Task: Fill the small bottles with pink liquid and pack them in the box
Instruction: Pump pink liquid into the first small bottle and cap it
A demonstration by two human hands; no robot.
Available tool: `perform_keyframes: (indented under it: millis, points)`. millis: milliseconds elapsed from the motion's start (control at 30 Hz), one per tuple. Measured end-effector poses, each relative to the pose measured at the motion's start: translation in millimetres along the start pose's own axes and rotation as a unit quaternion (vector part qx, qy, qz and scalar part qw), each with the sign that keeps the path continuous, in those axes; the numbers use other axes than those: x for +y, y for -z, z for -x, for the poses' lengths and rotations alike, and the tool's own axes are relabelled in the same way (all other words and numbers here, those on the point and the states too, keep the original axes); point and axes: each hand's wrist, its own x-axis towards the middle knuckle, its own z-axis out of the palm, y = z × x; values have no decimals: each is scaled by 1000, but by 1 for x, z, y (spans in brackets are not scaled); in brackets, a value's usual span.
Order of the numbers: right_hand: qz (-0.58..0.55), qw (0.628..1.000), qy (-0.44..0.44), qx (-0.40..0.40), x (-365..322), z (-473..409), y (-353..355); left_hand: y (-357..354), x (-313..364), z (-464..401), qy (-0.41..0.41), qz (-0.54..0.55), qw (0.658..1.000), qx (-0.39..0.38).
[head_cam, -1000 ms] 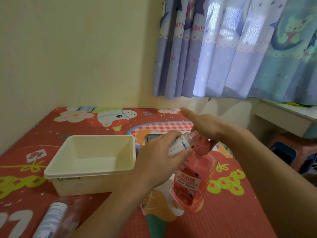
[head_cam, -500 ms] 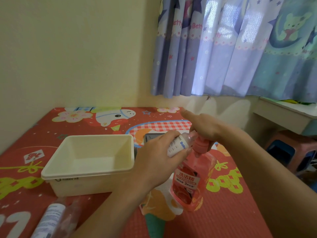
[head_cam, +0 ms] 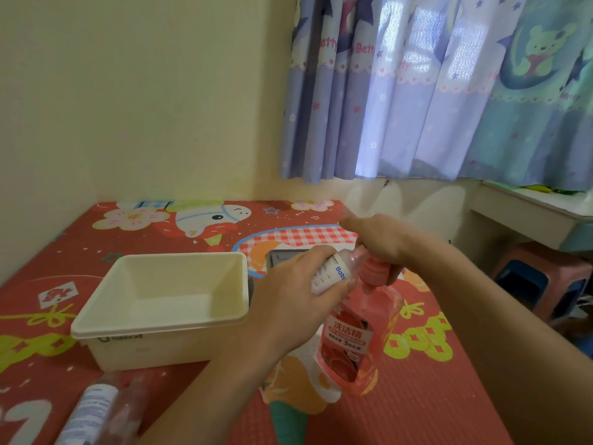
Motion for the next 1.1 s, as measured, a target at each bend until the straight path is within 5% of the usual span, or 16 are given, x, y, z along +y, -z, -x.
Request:
perform_keyframes:
  millis: [233, 467, 700, 933, 1100]
  points:
    - [-17, 999, -16, -45, -6, 4, 10, 2, 3, -2, -7, 12, 1000, 12]
    - [13, 1000, 1, 3, -1, 2, -1, -3, 0, 3, 5, -2, 1000, 3]
    - [-10, 998, -8, -57, -7, 7, 10, 3, 3, -1, -8, 1, 1000, 13]
    - [21, 999, 16, 30, -2, 7, -2, -3, -1, 3, 5, -5, 1000, 9]
    - [-15, 999, 2, -50, -7, 10, 8, -1, 2, 1, -8, 5, 1000, 18]
